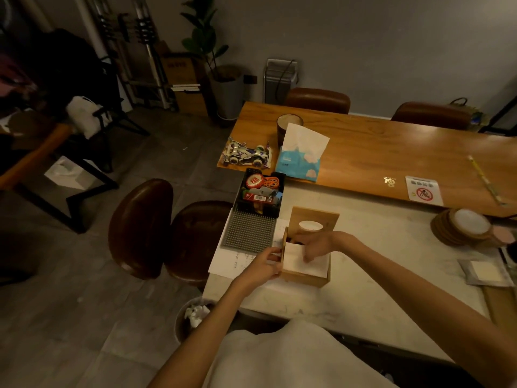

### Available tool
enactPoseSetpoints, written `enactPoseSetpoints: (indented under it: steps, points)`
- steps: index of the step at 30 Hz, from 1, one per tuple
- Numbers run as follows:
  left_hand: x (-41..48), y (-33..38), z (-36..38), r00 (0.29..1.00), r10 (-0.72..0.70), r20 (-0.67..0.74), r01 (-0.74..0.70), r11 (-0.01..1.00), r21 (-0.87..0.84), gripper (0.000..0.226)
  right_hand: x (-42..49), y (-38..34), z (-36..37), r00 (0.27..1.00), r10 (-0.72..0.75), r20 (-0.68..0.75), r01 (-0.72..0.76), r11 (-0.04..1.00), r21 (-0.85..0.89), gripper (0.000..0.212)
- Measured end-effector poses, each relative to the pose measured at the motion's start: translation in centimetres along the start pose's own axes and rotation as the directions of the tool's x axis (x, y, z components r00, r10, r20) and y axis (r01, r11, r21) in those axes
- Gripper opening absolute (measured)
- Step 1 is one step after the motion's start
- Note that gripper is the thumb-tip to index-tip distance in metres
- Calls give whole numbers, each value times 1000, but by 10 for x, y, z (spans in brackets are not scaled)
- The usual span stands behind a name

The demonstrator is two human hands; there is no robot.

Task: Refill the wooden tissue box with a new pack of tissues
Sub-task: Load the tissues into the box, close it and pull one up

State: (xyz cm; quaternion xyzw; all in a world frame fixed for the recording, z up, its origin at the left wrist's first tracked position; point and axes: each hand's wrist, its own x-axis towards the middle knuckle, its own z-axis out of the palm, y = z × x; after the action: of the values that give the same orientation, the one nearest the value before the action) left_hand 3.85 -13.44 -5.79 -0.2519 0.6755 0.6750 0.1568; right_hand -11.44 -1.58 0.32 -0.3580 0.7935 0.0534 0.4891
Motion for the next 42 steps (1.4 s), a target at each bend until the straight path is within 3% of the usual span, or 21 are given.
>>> enactPoseSetpoints:
  steps: [5, 11, 15, 19, 23, 26, 32, 37, 39, 42]
  points:
    - [3, 0, 3, 1000, -2, -26, 2, 1000, -4, 45, 7, -4, -1, 1000, -18, 10, 19, 999, -26, 65]
    - [7, -7, 4, 998, 6, -60, -3, 999, 43, 44, 15, 3, 13, 997, -32, -76, 26, 996, -84, 62]
    - [5, -8, 6, 997, 9, -80, -6, 999, 37, 44, 13, 2, 2, 1000, -28, 9, 28, 997, -66, 65]
    - [3, -9, 6, 997, 19, -75, -14, 998, 67, 43, 18, -2, -6, 992, 38, 118, -25, 994, -107, 72]
    - [3, -8, 6, 998, 20, -63, -13, 994, 105, 41, 31, -5, 4, 991, 124, 45, -113, 973, -202, 72]
    - [4, -8, 4, 999, 21, -46, -15, 991, 129, 40, 33, -4, 9, 983, 183, 15, -178, 969, -170, 57]
    - [4, -8, 3, 999, 34, -41, -26, 983, 182, 41, 34, -6, 7, 974, 225, 32, -223, 972, -68, 51]
    - [6, -11, 2, 998, 49, -49, -40, 983, 178, 42, 23, -10, 18, 982, 145, -123, -147, 989, -6, 73]
    - [4, -12, 3, 997, 48, -58, -38, 984, 176, 42, 18, -4, 23, 975, 160, -152, -145, 984, 108, 61]
    - [5, -13, 4, 998, 38, -58, -28, 986, 166, 43, 16, 3, 30, 975, 145, -169, -127, 985, 113, 47]
